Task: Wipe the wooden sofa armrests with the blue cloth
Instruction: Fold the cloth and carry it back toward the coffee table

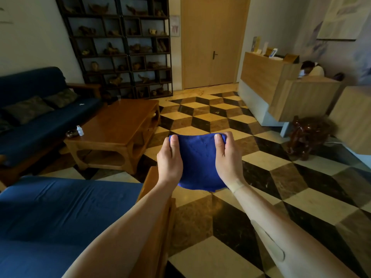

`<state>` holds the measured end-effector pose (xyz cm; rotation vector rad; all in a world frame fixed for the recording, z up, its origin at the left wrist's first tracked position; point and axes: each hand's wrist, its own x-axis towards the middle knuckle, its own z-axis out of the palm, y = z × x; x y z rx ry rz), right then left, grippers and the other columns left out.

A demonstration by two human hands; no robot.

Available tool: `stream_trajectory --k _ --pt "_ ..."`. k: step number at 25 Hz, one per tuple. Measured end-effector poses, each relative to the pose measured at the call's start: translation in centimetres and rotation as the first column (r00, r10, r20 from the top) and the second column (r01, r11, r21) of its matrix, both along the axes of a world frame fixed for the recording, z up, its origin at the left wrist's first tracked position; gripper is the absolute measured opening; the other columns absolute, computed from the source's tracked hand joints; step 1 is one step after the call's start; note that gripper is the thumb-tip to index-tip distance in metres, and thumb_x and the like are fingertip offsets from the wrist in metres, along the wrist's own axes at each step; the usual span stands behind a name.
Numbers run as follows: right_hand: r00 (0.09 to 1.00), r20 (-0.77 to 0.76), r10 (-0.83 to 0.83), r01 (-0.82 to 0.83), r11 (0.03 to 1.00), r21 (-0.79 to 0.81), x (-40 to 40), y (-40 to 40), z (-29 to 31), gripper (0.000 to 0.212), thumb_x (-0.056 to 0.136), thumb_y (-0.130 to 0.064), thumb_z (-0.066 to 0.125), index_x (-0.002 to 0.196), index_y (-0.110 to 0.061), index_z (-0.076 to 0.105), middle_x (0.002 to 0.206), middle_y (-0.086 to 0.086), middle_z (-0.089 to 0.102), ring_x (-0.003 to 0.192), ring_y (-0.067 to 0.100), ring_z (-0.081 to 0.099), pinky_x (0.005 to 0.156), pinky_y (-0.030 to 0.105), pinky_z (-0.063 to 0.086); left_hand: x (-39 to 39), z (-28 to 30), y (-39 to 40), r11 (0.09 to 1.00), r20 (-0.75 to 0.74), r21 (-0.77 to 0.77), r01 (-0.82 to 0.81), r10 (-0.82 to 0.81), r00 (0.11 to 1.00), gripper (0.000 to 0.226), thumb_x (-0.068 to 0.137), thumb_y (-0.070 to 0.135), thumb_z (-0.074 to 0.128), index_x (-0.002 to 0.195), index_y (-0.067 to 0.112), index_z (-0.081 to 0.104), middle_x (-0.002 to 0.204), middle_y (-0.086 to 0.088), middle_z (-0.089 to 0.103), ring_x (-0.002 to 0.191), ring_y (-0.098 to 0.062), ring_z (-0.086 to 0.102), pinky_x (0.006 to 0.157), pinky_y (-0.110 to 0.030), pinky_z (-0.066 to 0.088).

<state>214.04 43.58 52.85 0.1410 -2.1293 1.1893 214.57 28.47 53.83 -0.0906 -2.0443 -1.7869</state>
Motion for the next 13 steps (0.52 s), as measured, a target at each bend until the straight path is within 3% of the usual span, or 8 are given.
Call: stream_trajectory --k 4,9,13 --pt "0.983 0.103 0.150 -0.159 0.983 0.087 -1.6 6.3 0.3 0.025 0.100 -0.034 0.051 0.113 -0.014 0.060 0.087 -0.014 0.061 0.076 0.001 0.061 0.060 0.011 0.047 -1.2 -0.2 1.4 0.987 0.092 -0.035 0.156 -0.153 0.984 0.034 0.107 0.036 0.030 0.089 0.018 0.050 0.069 0.009 0.046 0.066 -0.002 0.045 0.071 -0.024 0.036" --pt "0.943 0.208 0.258 -0.287 0.950 0.121 -3.6 10.5 -0.1 0.027 0.097 -0.033 0.059 0.117 -0.014 0.062 0.100 -0.007 0.066 0.090 0.005 0.063 0.066 0.010 0.049 -3.0 -0.5 1.8 0.963 0.199 -0.096 0.252 -0.229 0.953 0.026 0.108 0.034 0.032 0.104 0.021 0.054 0.090 0.000 0.062 0.086 -0.018 0.059 0.077 -0.038 0.048" --pt "0.932 0.229 0.283 -0.305 0.950 0.070 -6.8 11.4 -0.3 0.026 0.096 -0.030 0.062 0.119 -0.017 0.064 0.107 -0.007 0.068 0.102 0.011 0.066 0.077 0.022 0.057 -6.5 -0.8 2.0 0.962 0.156 -0.161 0.220 -0.196 0.968 0.022 0.108 0.027 0.034 0.110 0.021 0.055 0.095 0.003 0.062 0.086 -0.014 0.060 0.072 -0.029 0.047"
